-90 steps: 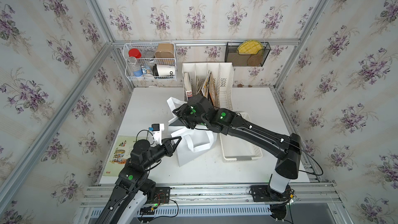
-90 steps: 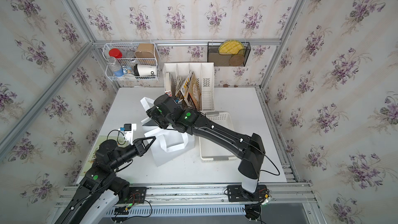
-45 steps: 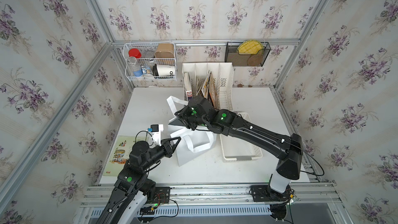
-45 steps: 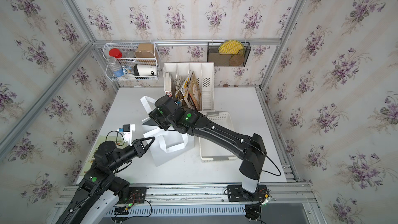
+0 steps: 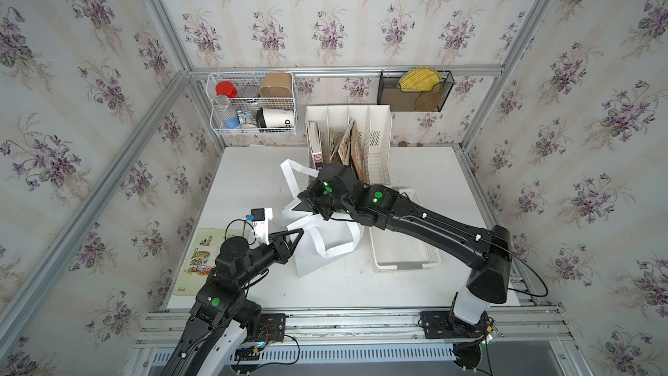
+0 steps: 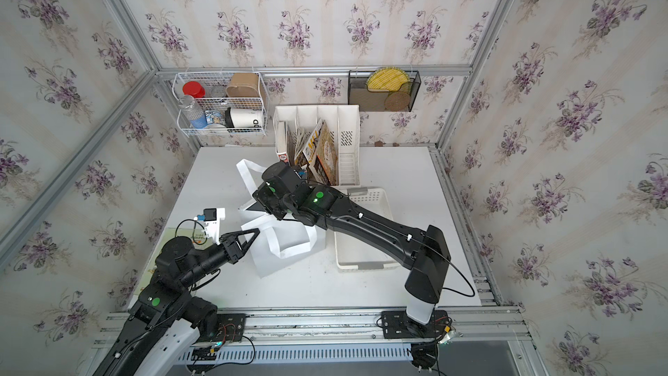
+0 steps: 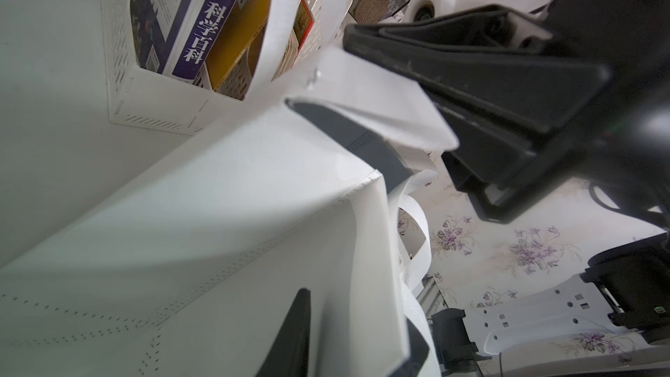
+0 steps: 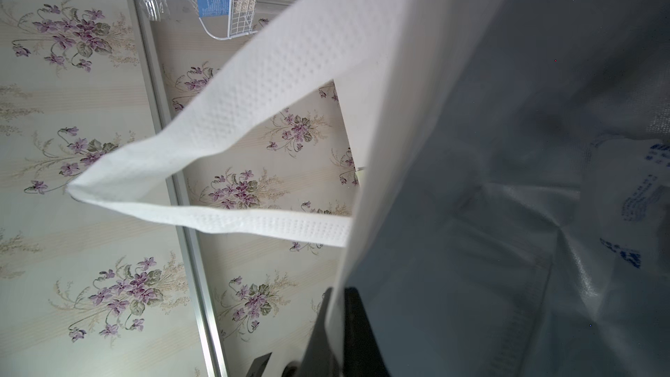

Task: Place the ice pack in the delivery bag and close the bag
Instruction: Seal the adhesive seal in the delivery bag.

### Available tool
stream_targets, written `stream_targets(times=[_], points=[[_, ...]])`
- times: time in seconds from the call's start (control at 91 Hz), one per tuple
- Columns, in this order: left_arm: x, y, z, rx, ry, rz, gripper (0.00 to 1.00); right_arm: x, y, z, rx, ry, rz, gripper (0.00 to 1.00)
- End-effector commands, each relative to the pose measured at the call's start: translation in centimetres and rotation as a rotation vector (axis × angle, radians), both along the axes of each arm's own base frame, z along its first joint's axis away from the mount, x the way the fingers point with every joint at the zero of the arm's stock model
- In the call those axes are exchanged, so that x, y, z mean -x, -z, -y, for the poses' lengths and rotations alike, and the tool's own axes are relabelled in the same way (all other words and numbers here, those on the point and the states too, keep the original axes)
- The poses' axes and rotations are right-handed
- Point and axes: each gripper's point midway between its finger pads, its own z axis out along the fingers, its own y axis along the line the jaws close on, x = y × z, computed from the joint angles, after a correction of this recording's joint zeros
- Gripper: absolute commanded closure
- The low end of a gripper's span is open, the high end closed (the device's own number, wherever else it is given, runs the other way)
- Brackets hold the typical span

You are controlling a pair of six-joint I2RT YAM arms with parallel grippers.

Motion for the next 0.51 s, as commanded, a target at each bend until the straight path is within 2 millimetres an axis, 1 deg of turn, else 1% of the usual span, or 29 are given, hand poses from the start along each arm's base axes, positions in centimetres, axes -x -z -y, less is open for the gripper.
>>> stream_targets(times=[0.0, 0.132, 0.264, 0.407, 0.494], points=[[0.0, 0.2, -0.4, -0.058, -0.008, 0.04, 0.65, -0.2, -1.0, -0.1, -0.021, -0.004, 0.038, 1.0], [0.8, 2.1, -0.6, -0.114, 0.019, 0.029, 0.59, -0.3, -0.9, 0.0, -0.017, 0.0, 0.039, 1.0], [1.6, 3.8, -0.8, -0.137, 0.032, 0.021, 0.57, -0.2, -0.9, -0.1, -0.018, -0.006, 0.038, 1.0], [2.2, 4.7, -0.9, -0.113, 0.036, 0.031, 0.54, -0.1, -0.9, -0.2, -0.017, -0.01, 0.038, 1.0], [2.3, 4.7, -0.8, -0.096, 0.039, 0.043, 0.53, -0.1, -1.0, -0.3, -0.023, -0.016, 0.038, 1.0]])
